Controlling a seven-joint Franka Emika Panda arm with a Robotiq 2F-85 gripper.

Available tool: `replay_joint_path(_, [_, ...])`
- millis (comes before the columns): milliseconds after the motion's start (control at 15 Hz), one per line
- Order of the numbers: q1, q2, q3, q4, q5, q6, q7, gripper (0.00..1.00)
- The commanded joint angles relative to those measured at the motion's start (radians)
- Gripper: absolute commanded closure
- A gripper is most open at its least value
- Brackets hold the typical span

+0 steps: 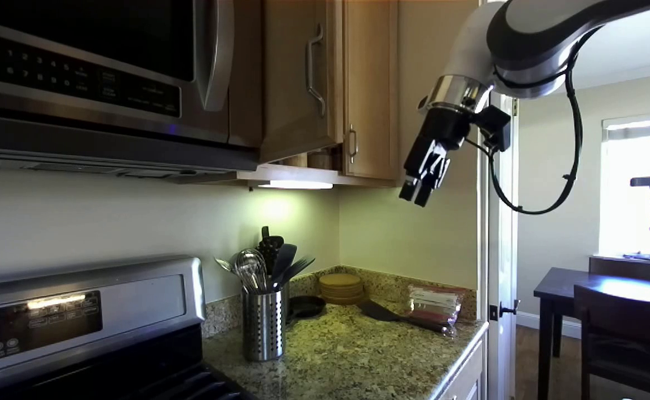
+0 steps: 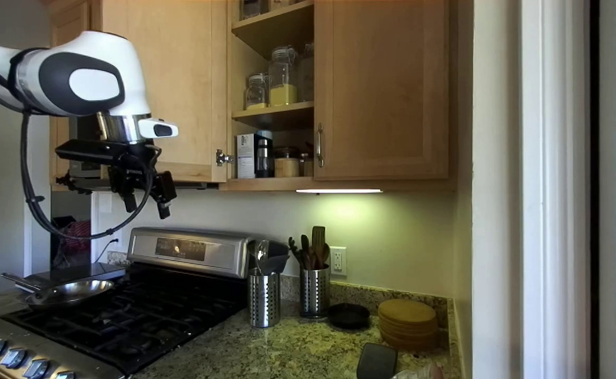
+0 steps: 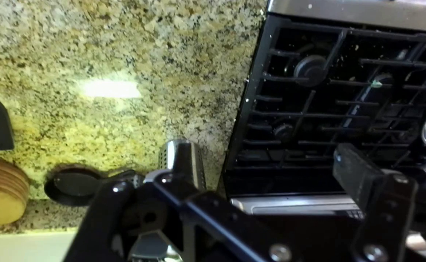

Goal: Close the open cupboard door

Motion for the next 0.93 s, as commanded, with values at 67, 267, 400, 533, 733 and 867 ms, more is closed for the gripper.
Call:
replay_joint_path(67, [0.023,0.053,0.057,0.148,0.023,0.048,0.096,0.00])
replay_joint_path(267, [0.035,0.072,0.077,0.230,0.017,0.057,0.104,0.00])
replay_joint_path(400, [0.042,0.081,0.080,0.277,0.018,0.056,0.093,0.00])
replay_joint_path(533, [0.050,0.090,0.076,0.328,0.019,0.052,0.079,0.00])
replay_joint_path(733, [0.073,0.102,0.066,0.396,0.030,0.034,0.047,0.00])
replay_joint_path(867, [0.099,0.105,0.058,0.423,0.047,0.023,0.019,0.00])
